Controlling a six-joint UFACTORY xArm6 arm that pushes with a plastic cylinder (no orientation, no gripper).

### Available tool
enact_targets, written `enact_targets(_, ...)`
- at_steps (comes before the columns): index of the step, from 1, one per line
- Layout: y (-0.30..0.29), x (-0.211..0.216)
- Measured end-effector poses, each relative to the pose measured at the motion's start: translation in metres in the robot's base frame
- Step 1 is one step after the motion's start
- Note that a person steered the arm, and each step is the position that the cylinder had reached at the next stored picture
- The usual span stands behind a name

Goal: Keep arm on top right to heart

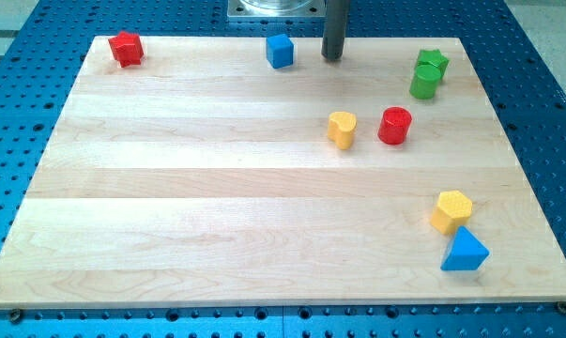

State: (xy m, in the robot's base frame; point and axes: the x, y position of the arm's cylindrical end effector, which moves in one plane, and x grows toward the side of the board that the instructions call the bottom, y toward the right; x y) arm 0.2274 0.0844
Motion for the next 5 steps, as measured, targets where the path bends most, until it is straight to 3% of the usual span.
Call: enact_targets(5,0.000,0.018)
